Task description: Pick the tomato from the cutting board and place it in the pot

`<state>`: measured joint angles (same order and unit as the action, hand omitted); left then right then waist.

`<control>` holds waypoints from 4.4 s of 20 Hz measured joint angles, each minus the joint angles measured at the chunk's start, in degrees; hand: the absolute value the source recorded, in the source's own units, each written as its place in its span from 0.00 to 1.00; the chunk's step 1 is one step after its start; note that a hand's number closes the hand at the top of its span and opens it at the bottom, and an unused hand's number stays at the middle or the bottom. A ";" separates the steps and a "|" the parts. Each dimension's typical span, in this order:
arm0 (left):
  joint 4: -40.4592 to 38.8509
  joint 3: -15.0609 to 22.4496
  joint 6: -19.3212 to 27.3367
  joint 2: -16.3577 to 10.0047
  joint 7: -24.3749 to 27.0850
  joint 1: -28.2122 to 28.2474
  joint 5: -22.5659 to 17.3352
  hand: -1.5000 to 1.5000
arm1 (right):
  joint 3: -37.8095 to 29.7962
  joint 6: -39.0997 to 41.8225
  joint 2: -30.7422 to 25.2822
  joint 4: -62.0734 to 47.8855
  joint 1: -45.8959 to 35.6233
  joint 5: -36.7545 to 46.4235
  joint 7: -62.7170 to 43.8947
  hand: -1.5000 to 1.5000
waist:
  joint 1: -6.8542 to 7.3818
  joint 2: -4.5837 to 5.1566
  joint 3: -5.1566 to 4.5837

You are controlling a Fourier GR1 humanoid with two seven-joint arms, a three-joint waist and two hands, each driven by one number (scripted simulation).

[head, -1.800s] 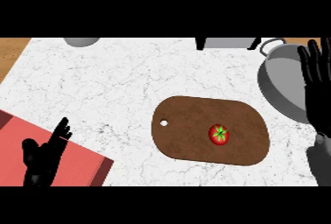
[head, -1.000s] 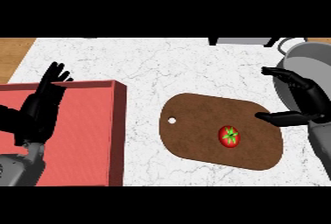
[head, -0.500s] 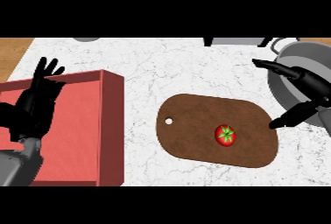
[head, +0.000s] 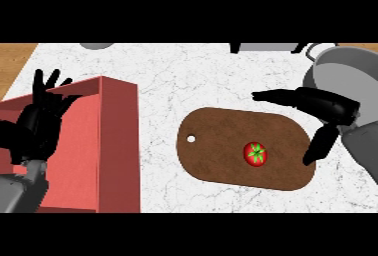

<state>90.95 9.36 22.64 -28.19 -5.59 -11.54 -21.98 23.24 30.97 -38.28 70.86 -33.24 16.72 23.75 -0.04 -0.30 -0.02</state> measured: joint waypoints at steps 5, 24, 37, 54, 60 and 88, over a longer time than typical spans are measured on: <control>1.92 -0.28 0.35 0.56 -1.93 0.17 1.40 0.50 | 1.46 2.96 3.11 5.88 2.04 2.31 -8.61 0.00 | -0.02 0.08 0.03; 1.58 -5.16 -4.77 4.05 -3.43 -0.21 7.33 0.50 | -0.95 2.98 11.60 8.69 9.89 18.04 -13.27 0.00 | 0.17 0.19 0.34; 3.09 -8.22 -7.20 6.14 -6.32 -0.46 9.77 0.50 | -2.15 -0.82 17.78 0.18 9.82 27.90 -10.35 0.00 | 0.30 0.25 0.30; 2.14 -10.29 -9.86 9.24 -5.76 -0.49 13.35 0.50 | -1.92 -7.06 19.07 -3.13 11.01 37.77 1.72 1.00 | 0.03 -0.06 0.43; 2.91 -12.02 -9.85 8.92 -6.40 0.75 12.62 0.50 | -3.58 -8.36 18.69 11.97 25.37 37.47 -7.77 1.00 | -1.47 -0.46 0.34; 3.69 -11.72 -11.06 10.51 -6.17 0.26 14.65 0.50 | -46.75 -14.63 18.84 41.67 26.64 7.58 -27.42 1.00 | -0.03 0.12 0.42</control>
<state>94.65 -2.36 11.57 -17.68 -11.76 -11.28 -7.34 -23.51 16.34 -19.44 112.53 -6.60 24.30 -3.67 -0.07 -0.18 0.40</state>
